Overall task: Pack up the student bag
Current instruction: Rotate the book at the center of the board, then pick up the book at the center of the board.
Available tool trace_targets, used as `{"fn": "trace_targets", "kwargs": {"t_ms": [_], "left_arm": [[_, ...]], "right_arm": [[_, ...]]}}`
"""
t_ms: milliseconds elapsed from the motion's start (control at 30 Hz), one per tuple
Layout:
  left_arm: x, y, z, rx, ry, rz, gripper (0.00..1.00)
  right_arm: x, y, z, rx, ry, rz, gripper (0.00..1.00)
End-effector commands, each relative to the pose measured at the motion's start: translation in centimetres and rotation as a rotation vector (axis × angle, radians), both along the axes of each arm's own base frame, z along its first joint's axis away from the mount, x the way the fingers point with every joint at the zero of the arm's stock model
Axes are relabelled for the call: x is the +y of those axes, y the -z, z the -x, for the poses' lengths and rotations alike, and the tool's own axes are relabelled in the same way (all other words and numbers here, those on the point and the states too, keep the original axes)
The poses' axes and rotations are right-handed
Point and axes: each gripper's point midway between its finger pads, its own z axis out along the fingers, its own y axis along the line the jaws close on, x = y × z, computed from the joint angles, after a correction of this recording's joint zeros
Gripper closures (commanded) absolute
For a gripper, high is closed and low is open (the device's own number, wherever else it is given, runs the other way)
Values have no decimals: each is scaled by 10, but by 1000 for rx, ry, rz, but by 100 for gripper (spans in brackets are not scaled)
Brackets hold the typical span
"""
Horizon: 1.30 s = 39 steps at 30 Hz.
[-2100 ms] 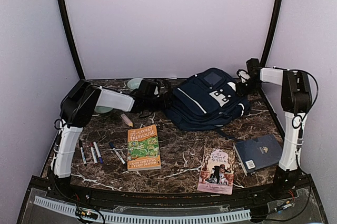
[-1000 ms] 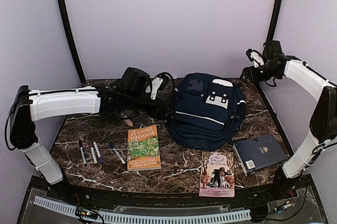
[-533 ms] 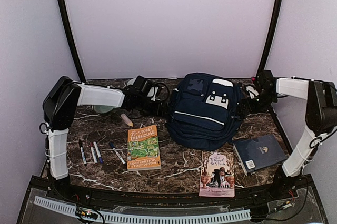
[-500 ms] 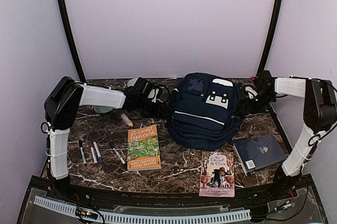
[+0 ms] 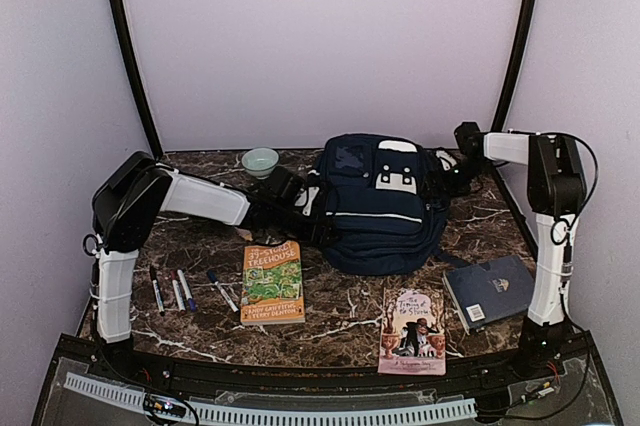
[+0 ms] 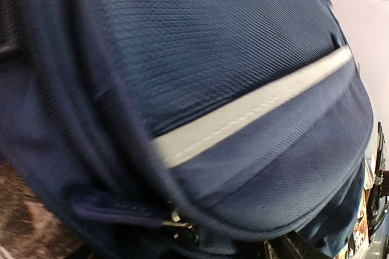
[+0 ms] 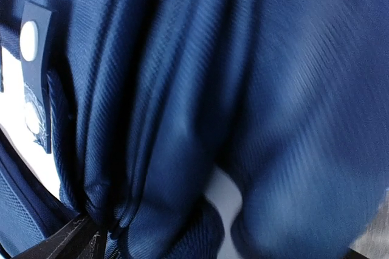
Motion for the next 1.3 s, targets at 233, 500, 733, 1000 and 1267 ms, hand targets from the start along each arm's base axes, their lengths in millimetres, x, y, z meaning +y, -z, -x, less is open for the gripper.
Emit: {"fn": "trace_targets", "kwargs": {"t_ms": [233,500,733,1000,1267], "left_arm": [[0,-38,32,-65,34,-48,27],[19,-104,54,-89,58,-51,26],[48,-127,85,-65,74,-94,26],[79,-106,104,-11,25,-167,25],[121,-79,109,38,-102,-326,23]], "right_arm": [[32,-63,-52,-173,-28,-77,5],[10,-145,-5,-317,-45,-24,0],[19,-173,63,-384,-168,-62,2],[75,-186,142,-426,-441,-151,6],[160,-180,185,-452,-642,-295,14]]}}
